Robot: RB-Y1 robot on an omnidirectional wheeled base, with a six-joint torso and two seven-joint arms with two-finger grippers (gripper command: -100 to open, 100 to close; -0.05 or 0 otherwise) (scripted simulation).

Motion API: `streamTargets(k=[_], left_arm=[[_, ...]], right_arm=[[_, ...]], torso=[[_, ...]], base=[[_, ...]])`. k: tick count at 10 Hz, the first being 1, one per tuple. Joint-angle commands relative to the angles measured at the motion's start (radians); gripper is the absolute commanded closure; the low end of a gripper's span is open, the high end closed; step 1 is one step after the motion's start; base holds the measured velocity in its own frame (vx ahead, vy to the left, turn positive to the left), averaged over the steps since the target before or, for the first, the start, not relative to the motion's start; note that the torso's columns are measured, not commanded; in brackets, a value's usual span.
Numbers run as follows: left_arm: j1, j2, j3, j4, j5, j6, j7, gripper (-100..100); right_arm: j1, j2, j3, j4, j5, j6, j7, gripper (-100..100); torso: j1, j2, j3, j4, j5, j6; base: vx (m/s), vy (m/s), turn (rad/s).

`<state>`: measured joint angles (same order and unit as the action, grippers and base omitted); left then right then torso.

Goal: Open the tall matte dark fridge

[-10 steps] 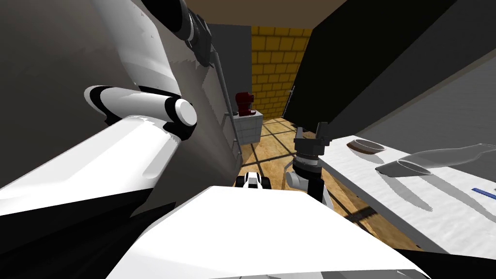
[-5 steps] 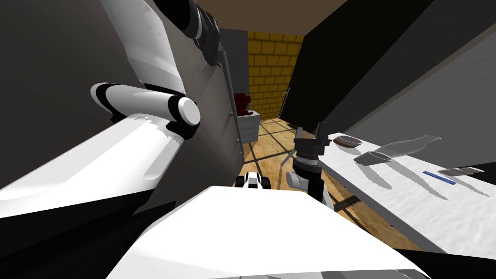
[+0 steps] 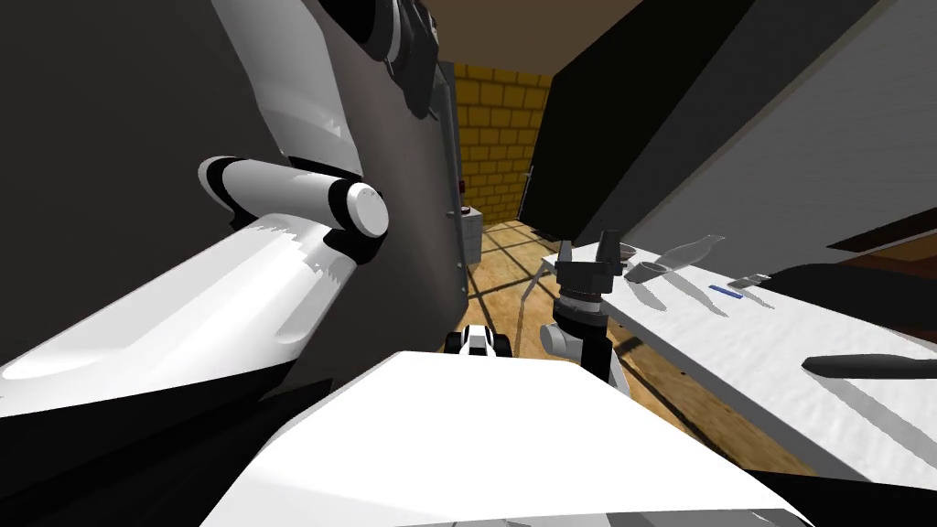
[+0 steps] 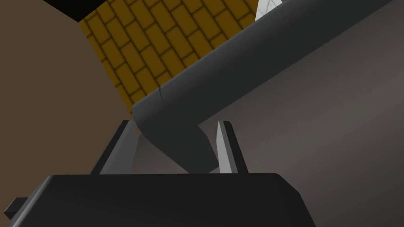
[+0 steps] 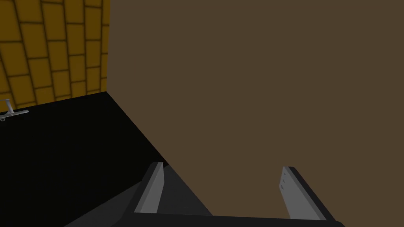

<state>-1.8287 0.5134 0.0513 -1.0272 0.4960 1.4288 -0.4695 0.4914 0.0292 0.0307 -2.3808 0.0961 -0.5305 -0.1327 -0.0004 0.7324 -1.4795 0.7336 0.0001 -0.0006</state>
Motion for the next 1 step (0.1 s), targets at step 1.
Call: streamTargets(k=[1], left_arm=[[0.016,-0.047,0.007,-0.037,0.036,0.014,0.001,100]], right_arm=[[0.000,0.000,0.000,0.000,0.000,0.000,0.000,0]], torso=[[-0.001,-0.001,0.000,-0.002,0.000,0.002]], base=[[-0.191,-0.055,-0.115]])
